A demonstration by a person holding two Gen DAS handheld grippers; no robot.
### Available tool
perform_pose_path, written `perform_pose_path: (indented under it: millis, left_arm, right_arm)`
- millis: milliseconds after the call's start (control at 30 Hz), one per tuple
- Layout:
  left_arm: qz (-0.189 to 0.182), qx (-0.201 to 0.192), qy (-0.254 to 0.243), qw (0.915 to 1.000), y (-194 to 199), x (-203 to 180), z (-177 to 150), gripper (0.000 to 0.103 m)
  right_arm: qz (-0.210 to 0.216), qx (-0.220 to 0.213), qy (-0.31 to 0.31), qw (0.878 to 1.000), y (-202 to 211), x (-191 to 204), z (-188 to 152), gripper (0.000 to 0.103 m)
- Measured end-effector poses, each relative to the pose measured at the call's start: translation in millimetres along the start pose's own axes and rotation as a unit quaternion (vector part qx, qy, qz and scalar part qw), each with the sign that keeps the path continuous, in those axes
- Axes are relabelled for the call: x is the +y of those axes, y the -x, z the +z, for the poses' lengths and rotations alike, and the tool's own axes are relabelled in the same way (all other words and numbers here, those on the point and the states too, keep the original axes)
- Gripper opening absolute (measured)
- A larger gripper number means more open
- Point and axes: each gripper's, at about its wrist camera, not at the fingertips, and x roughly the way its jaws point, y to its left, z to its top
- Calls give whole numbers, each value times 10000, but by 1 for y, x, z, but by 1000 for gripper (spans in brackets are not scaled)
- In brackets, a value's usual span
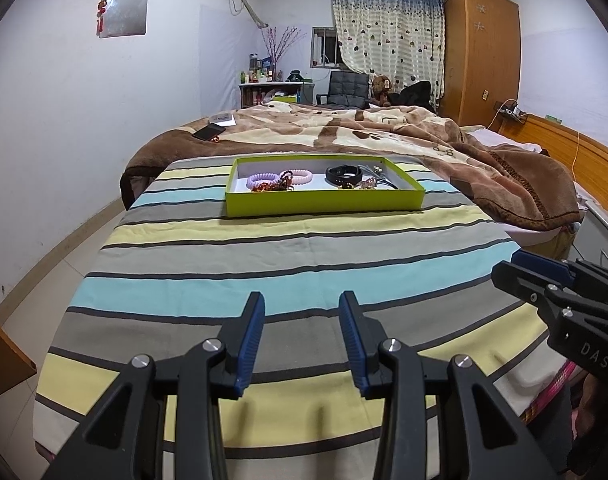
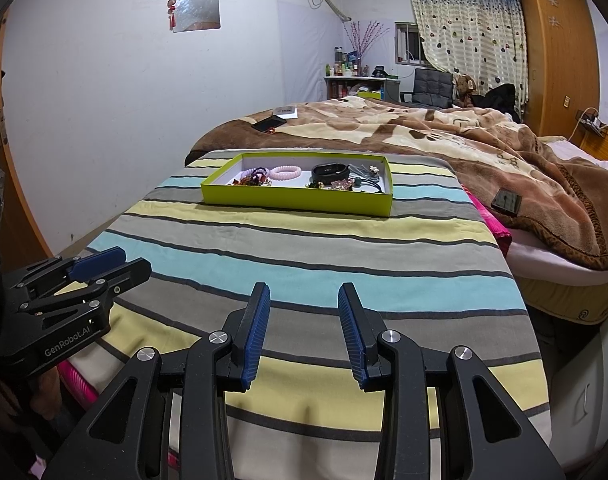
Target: Organize jewelry
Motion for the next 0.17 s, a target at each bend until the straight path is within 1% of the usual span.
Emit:
perform_pose_path:
  millis: [167]
  left_arm:
    - [-42, 11, 35, 10000, 1, 0, 0, 40]
  right_arm:
    - [-1, -3, 4, 10000, 0, 0, 0, 37]
